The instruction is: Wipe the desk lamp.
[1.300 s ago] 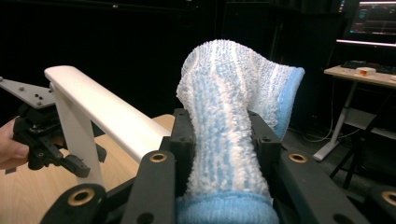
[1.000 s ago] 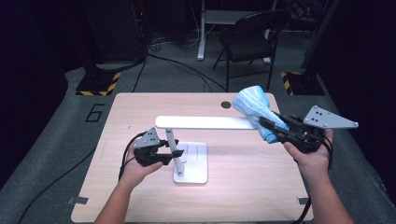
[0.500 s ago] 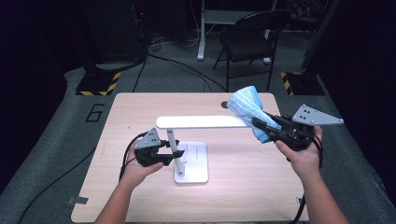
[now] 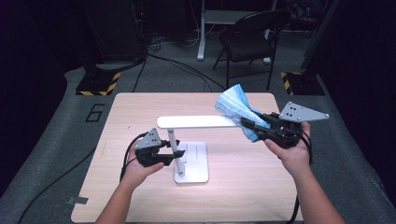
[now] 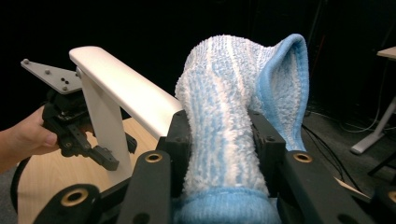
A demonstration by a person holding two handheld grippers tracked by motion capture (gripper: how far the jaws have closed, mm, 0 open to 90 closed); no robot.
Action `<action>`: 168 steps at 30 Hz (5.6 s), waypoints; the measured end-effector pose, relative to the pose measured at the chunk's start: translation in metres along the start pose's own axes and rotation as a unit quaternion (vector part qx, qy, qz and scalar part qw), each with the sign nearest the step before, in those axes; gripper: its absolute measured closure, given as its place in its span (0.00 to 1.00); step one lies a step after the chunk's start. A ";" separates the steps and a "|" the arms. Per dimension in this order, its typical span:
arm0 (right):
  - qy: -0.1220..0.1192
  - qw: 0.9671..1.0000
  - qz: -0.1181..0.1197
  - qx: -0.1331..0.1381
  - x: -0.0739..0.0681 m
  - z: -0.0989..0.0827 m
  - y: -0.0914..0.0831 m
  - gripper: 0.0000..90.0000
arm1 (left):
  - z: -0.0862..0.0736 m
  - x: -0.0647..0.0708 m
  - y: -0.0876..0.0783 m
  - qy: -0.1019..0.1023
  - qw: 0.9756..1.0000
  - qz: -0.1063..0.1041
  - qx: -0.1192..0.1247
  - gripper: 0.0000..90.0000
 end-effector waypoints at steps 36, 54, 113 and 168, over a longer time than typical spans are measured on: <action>-0.011 0.998 0.060 -0.014 -0.040 0.019 0.057 0.71 | 0.000 0.004 -0.001 -0.004 1.000 0.003 -0.001 0.59; -0.026 0.995 0.091 -0.013 -0.064 0.025 0.081 0.71 | 0.000 0.004 -0.001 -0.008 1.000 0.006 -0.001 0.59; -0.055 0.988 0.145 -0.025 -0.101 0.035 0.116 0.71 | 0.002 0.008 0.002 0.004 1.000 0.026 -0.007 0.60; -0.009 0.999 0.043 -0.026 -0.006 0.010 0.012 0.70 | 0.000 0.005 0.001 -0.004 1.000 0.012 -0.003 0.60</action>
Point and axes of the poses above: each handheld gripper's, and its own axes: y roughly forward along the jaws, z roughly out of its top, x roughly to its right, the point moved 1 cm from there along y, roughly forward along the jaws, and after that the axes turned 8 degrees about y, right-handed, at the moved point
